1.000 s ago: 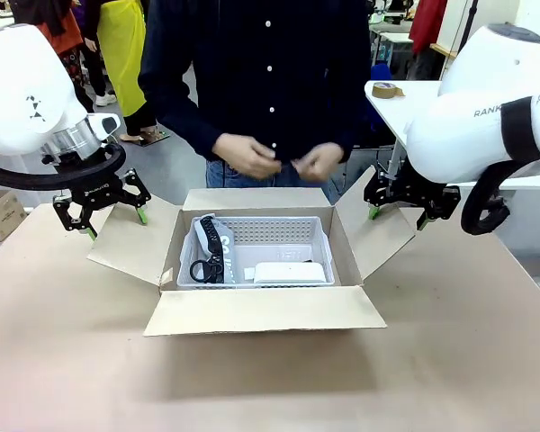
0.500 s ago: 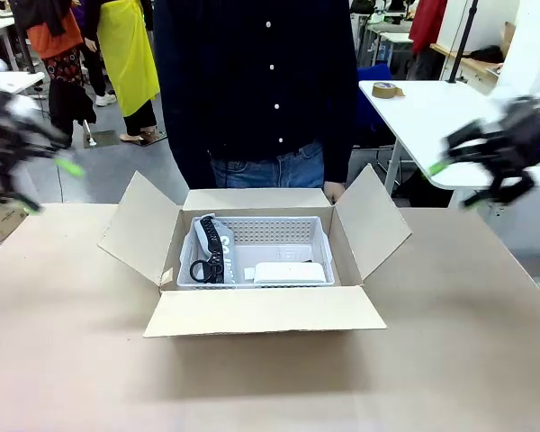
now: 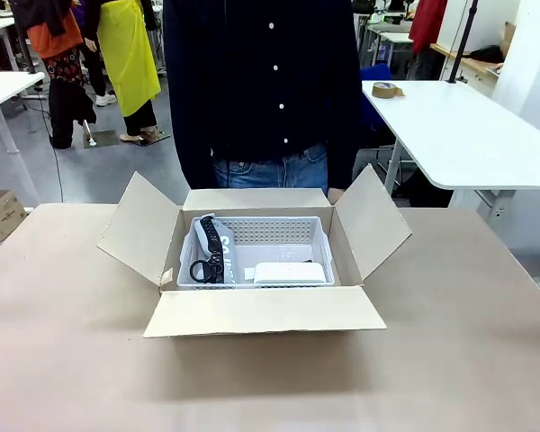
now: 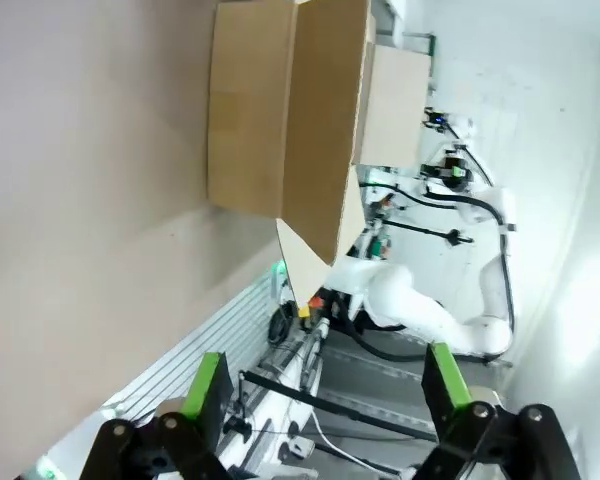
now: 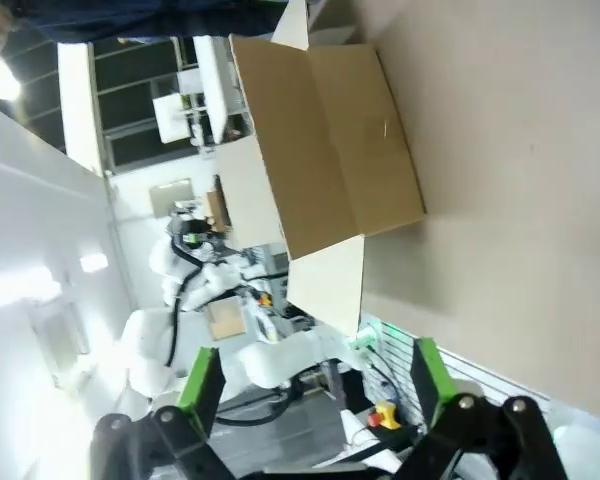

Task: Pack the gift set into the box.
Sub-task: Lift both hands away from the flaps of the Package Box, then press and hold the closed box until the human finishes sealing it.

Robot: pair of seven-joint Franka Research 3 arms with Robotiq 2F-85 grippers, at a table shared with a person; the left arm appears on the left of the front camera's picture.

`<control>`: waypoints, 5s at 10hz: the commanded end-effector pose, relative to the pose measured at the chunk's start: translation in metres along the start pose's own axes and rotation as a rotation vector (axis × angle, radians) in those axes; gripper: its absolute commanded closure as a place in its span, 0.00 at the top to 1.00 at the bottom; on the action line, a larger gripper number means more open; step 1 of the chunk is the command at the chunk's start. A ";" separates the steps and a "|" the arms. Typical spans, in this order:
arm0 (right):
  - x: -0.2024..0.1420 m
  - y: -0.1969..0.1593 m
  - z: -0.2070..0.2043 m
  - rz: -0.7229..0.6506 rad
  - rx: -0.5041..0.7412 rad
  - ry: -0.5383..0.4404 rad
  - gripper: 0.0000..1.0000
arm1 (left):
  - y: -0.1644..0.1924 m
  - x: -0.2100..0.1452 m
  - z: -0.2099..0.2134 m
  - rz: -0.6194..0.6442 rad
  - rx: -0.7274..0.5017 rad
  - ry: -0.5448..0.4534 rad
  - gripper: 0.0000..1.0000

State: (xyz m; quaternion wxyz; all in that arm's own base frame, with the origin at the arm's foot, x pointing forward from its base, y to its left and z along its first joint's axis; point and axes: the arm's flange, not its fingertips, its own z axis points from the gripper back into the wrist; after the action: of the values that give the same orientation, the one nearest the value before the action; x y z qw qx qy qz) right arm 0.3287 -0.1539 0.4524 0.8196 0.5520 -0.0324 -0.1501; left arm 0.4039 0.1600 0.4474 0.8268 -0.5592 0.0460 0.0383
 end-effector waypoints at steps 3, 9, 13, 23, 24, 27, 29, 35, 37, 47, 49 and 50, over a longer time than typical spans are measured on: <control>-0.006 0.045 -0.008 0.085 -0.092 -0.021 1.00 | -0.043 -0.023 -0.004 -0.016 0.117 -0.048 1.00; -0.006 0.045 -0.008 0.085 -0.092 -0.021 1.00 | -0.043 -0.023 -0.004 -0.016 0.117 -0.048 1.00; -0.006 0.045 -0.008 0.085 -0.092 -0.021 1.00 | -0.043 -0.023 -0.004 -0.016 0.117 -0.048 1.00; -0.006 0.045 -0.008 0.085 -0.092 -0.021 1.00 | -0.043 -0.023 -0.004 -0.016 0.117 -0.048 1.00; -0.006 0.045 -0.008 0.085 -0.092 -0.021 1.00 | -0.043 -0.023 -0.004 -0.016 0.117 -0.048 1.00; -0.006 0.045 -0.008 0.085 -0.092 -0.021 1.00 | -0.043 -0.023 -0.004 -0.016 0.117 -0.048 1.00; -0.006 0.045 -0.008 0.085 -0.092 -0.021 1.00 | -0.043 -0.023 -0.004 -0.016 0.117 -0.048 1.00; -0.006 0.045 -0.008 0.085 -0.092 -0.021 1.00 | -0.043 -0.023 -0.004 -0.016 0.117 -0.048 1.00; 0.006 0.067 -0.042 0.195 -0.162 -0.010 1.00 | -0.043 -0.020 -0.003 -0.009 0.108 -0.044 1.00; -0.045 0.119 -0.262 0.889 -0.093 0.337 1.00 | -0.066 0.013 -0.185 -0.726 0.056 0.004 1.00; -0.022 0.102 -0.315 1.356 0.275 0.347 1.00 | -0.055 0.033 -0.231 -1.200 -0.218 -0.420 1.00; -0.018 0.089 -0.329 1.464 0.455 0.294 1.00 | -0.049 0.035 -0.248 -1.319 -0.247 -0.465 1.00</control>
State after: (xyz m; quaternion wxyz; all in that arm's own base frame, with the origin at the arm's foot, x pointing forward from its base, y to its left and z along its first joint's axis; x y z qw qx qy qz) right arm 0.3831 0.1680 0.4397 0.7259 0.4929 -0.2281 0.4220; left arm 0.4341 -0.0652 0.4211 0.7221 -0.5427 -0.3500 -0.2479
